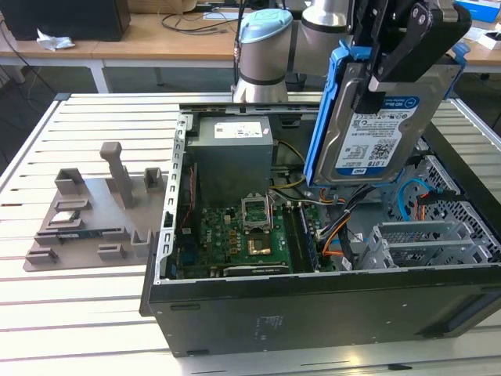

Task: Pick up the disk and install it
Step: 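Pick up the disk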

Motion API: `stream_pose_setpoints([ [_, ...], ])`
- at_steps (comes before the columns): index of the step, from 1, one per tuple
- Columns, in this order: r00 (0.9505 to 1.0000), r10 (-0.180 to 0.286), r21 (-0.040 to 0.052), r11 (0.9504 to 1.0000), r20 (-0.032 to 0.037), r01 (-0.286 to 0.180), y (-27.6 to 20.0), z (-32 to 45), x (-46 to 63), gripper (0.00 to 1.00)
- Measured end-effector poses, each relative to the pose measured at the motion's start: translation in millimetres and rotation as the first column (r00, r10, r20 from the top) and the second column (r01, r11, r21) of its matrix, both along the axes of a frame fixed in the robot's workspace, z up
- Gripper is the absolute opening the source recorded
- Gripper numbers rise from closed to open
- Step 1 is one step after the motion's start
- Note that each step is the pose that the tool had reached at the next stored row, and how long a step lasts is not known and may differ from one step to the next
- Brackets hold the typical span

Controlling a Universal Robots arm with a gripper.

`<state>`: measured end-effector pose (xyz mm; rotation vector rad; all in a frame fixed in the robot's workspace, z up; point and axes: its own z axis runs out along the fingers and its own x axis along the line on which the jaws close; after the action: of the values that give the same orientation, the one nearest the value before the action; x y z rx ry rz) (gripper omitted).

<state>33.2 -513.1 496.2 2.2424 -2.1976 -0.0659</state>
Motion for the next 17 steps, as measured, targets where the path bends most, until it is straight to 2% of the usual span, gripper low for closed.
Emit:
stream_pose_setpoints([
  [5, 1.0000, 0.000, 0.0000, 1.0000, 0.0000, 0.000, -6.6, -1.0, 0.0, 0.37],
  [10, 1.0000, 0.000, 0.0001, 1.0000, 0.0000, 0.000, -15.4, -2.4, 0.1, 0.37],
  [11, 1.0000, 0.000, 0.0000, 1.0000, 0.0000, 0.000, -18.8, -2.8, 0.1, 0.37],
  [12, 1.0000, 0.000, 0.0000, 1.0000, 0.0000, 0.000, -25.2, -3.5, 0.1, 0.37],
  [14, 1.0000, 0.000, 0.0010, 1.0000, 0.0001, 0.000, -30.2, -4.0, 0.1, 0.37],
  [15, 1.0000, 0.000, 0.0086, 1.0000, 0.0001, 0.000, -34.8, -4.2, 0.3, 0.37],
  [17, 1.0000, 0.000, 0.0228, 0.9997, 0.0001, 0.000, -39.3, -4.5, 1.0, 0.37],
])
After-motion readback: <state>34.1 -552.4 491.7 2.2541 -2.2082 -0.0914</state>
